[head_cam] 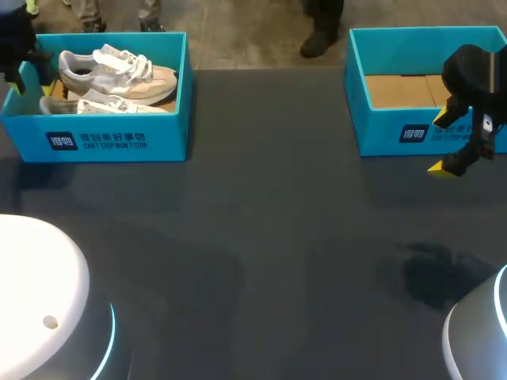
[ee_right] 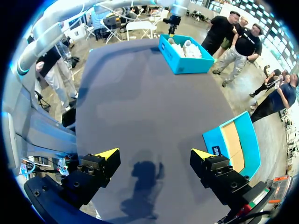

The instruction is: Take the shoe out of the shoebox, open the shoe tongue, remove and reinsert the insole, then place the shoe into the shoebox

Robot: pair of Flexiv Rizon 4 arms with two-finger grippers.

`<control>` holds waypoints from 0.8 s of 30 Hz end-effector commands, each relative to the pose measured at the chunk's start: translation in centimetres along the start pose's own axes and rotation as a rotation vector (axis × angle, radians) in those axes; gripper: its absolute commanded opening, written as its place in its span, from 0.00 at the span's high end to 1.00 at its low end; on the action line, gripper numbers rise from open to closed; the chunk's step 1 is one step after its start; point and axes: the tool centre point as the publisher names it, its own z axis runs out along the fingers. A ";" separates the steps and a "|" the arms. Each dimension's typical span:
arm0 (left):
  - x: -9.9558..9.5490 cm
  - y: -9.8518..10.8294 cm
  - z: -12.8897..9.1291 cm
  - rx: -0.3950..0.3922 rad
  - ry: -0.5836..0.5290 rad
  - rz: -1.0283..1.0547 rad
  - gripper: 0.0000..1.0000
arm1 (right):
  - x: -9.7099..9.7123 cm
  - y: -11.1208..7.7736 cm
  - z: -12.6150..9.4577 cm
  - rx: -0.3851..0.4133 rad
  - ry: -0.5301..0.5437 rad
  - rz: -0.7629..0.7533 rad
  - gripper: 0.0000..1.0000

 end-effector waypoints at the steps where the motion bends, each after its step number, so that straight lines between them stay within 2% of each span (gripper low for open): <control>1: 0.1 0.4 0.9 0.001 -0.003 0.001 0.55 | -0.2 0.2 0.1 0.004 0.004 0.000 0.00; 2: 0.1 0.5 1.1 -0.001 -0.003 0.000 0.60 | -0.2 0.2 0.1 0.004 0.004 0.000 0.00; 3: 0.1 0.6 1.3 -0.001 -0.004 -0.002 0.61 | -0.2 0.2 0.1 0.004 0.004 0.000 0.00; 7: 0.2 0.9 2.4 -0.003 -0.002 -0.013 0.57 | -0.2 0.2 0.1 0.004 0.004 0.000 0.00; 16: 0.3 1.6 4.0 -0.010 -0.005 -0.024 0.57 | -0.2 0.2 0.1 0.004 0.004 0.000 0.00; 24: 0.5 1.9 5.3 -0.052 -0.026 -0.042 0.56 | -0.2 0.2 0.1 0.004 0.004 0.000 0.00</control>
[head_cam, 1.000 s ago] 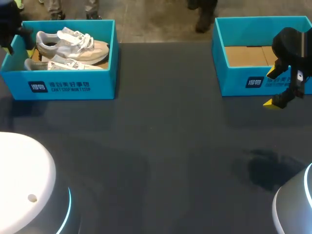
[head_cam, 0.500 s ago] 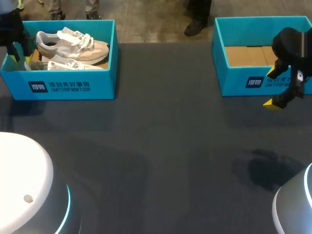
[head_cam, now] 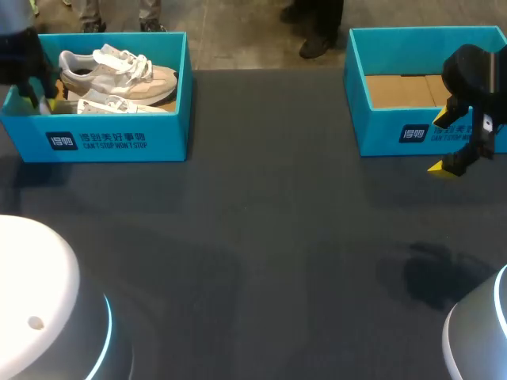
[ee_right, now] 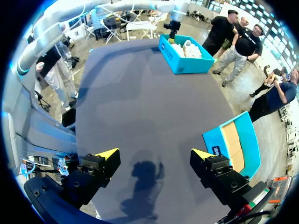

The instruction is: Take the shoe out of the shoebox, open the shoe tongue, remove and reinsert the insole, then place the shoe into the shoebox

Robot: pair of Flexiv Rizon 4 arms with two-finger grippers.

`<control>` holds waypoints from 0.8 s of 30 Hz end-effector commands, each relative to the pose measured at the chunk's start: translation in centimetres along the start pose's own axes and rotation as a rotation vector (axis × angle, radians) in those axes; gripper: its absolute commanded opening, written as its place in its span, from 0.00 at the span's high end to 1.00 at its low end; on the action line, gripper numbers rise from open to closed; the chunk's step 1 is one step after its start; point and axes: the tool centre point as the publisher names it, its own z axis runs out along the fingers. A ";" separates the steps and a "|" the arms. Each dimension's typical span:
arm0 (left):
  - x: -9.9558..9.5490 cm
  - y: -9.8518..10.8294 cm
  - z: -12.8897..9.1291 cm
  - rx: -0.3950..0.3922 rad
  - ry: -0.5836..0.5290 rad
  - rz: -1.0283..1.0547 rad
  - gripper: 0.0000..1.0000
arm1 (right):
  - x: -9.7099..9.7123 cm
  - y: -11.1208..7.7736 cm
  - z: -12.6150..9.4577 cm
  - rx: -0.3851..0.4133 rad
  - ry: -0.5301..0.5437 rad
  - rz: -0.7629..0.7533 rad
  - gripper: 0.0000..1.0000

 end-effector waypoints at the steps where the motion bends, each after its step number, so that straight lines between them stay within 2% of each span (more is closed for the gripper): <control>1: 0.3 -0.1 0.9 -0.008 -0.006 -0.007 0.55 | -0.2 0.2 0.1 0.004 0.004 0.000 0.00; 12: 0.3 0.2 2.6 0.009 -0.008 -0.006 0.47 | -0.2 0.2 0.1 0.004 0.004 0.000 0.00; 24: 0.4 0.3 4.2 0.014 0.003 0.000 0.48 | -0.2 0.2 0.1 0.004 0.004 0.000 0.00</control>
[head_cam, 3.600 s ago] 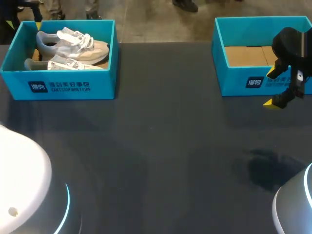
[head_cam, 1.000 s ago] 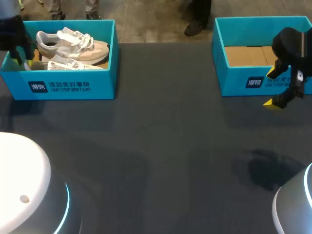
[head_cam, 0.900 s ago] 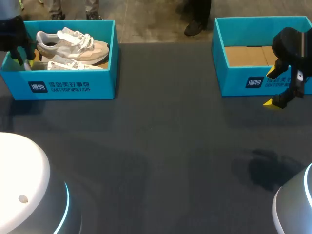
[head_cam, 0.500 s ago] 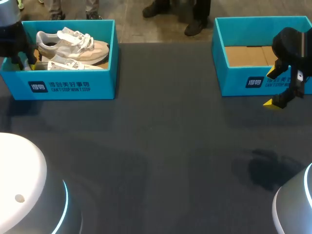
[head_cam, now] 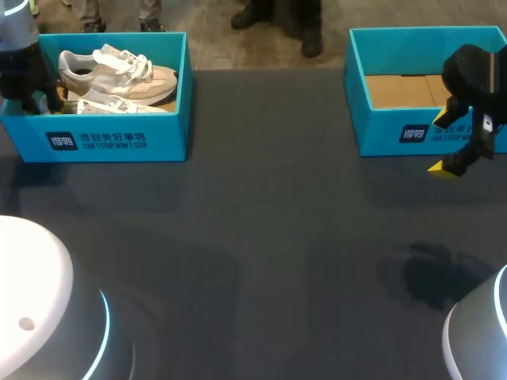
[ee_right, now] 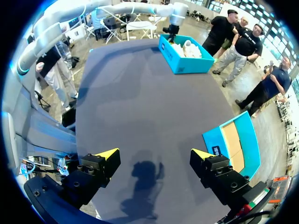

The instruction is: Take the shoe out of the shoebox, open the shoe tongue, remove and reinsert the insole, then place the shoe into the shoebox

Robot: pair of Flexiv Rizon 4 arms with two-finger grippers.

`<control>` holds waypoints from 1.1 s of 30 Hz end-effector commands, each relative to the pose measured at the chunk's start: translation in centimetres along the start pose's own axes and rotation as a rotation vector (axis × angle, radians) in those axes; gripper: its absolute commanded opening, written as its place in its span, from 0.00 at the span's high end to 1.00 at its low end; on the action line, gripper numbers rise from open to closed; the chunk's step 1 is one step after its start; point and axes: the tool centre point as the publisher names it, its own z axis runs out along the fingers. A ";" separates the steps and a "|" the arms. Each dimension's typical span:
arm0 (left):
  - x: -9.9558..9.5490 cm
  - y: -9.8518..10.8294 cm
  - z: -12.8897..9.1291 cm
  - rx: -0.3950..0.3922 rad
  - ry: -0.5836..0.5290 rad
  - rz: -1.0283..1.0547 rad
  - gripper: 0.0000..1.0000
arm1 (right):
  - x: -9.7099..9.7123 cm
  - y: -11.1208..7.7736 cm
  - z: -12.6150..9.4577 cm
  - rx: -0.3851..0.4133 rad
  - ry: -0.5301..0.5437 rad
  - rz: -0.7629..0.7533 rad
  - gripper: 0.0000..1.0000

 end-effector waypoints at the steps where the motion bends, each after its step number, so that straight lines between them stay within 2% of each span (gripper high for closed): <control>1: -0.1 0.1 0.6 0.003 0.011 0.003 0.48 | -0.2 0.2 0.1 0.004 0.004 0.000 0.00; 20: 0.3 -0.1 1.1 0.028 0.060 0.025 0.63 | -0.2 0.2 0.1 0.004 0.004 0.000 0.00; 24: 0.5 -0.3 0.9 0.028 0.064 0.033 0.73 | -0.2 0.2 0.1 0.004 0.004 0.000 0.00; 30: 0.5 -0.5 0.8 0.033 0.066 0.043 0.81 | -0.2 0.2 0.1 0.004 0.004 0.000 0.00; 33: 0.6 -0.7 0.5 0.034 0.070 0.056 0.95 | -0.2 0.2 0.1 0.004 0.004 0.000 0.00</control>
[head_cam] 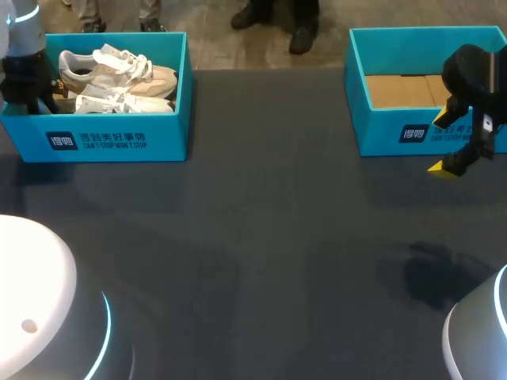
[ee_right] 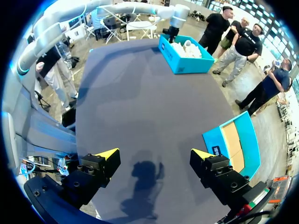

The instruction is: Take the shoe out of the shoebox, open the shoe tongue, remove and reinsert the insole, then place the shoe into the shoebox

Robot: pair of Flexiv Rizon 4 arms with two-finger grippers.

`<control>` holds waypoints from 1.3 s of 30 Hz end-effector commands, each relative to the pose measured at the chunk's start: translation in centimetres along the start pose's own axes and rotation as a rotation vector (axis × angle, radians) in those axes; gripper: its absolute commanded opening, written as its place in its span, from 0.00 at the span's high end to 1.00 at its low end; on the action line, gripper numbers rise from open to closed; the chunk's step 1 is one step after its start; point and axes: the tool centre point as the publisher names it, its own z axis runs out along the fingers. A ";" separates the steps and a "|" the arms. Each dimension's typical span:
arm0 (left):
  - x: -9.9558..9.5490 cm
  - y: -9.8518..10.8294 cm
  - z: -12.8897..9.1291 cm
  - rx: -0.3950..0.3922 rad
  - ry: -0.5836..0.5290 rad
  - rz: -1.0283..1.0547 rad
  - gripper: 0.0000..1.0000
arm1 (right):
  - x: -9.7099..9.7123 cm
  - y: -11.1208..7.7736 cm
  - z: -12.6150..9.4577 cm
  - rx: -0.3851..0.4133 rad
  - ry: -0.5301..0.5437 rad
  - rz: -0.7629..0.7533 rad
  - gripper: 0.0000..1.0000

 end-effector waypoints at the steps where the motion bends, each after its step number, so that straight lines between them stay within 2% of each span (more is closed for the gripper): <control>1: 0.1 -0.3 -0.7 0.004 0.005 0.017 0.97 | -0.2 0.2 0.1 0.004 0.004 0.000 0.00; 2: 0.1 -0.4 -1.0 0.004 0.005 0.026 1.00 | -0.2 0.2 0.1 0.004 0.004 0.000 0.00; 7: 0.5 -0.5 -2.5 0.011 0.012 0.059 1.00 | -0.2 0.2 0.1 0.004 0.004 0.000 0.00; 22: 1.0 -0.7 -9.0 0.043 0.038 0.150 1.00 | -0.2 0.2 0.1 0.004 0.004 0.000 0.00; 39: 1.5 -1.0 -16.0 0.021 0.025 0.171 1.00 | -0.2 0.2 0.1 0.004 0.004 0.000 0.00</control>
